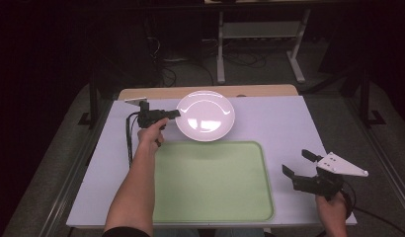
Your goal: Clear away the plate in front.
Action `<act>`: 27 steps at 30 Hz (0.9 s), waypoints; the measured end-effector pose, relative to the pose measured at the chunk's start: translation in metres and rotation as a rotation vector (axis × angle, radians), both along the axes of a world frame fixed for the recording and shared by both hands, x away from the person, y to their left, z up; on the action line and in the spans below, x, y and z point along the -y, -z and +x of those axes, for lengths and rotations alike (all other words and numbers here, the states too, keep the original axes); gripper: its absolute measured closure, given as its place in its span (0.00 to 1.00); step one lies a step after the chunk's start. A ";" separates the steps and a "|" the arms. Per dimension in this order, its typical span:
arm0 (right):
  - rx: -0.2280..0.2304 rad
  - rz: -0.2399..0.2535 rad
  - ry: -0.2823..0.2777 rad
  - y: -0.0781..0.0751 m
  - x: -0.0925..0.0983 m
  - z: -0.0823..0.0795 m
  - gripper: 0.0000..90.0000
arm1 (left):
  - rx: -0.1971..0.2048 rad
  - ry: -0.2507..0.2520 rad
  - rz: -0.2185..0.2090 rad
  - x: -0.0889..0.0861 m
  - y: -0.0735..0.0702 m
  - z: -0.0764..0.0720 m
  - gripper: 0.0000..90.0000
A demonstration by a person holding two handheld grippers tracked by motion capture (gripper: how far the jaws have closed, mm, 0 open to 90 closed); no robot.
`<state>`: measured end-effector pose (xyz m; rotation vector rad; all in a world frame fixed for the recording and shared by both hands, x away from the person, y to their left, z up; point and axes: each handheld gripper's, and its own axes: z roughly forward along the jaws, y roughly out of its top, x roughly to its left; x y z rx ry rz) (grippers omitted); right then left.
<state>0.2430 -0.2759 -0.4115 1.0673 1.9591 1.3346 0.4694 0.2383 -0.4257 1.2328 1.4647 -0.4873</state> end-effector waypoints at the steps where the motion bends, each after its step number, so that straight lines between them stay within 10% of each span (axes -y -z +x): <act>1: 0.000 -0.001 0.000 0.000 0.000 0.000 0.15 | 0.007 0.005 -0.003 0.000 0.000 -0.002 0.96; 27: 0.003 -0.009 0.014 0.000 -0.002 0.000 0.15 | 0.023 0.054 -0.015 -0.018 -0.002 -0.043 0.96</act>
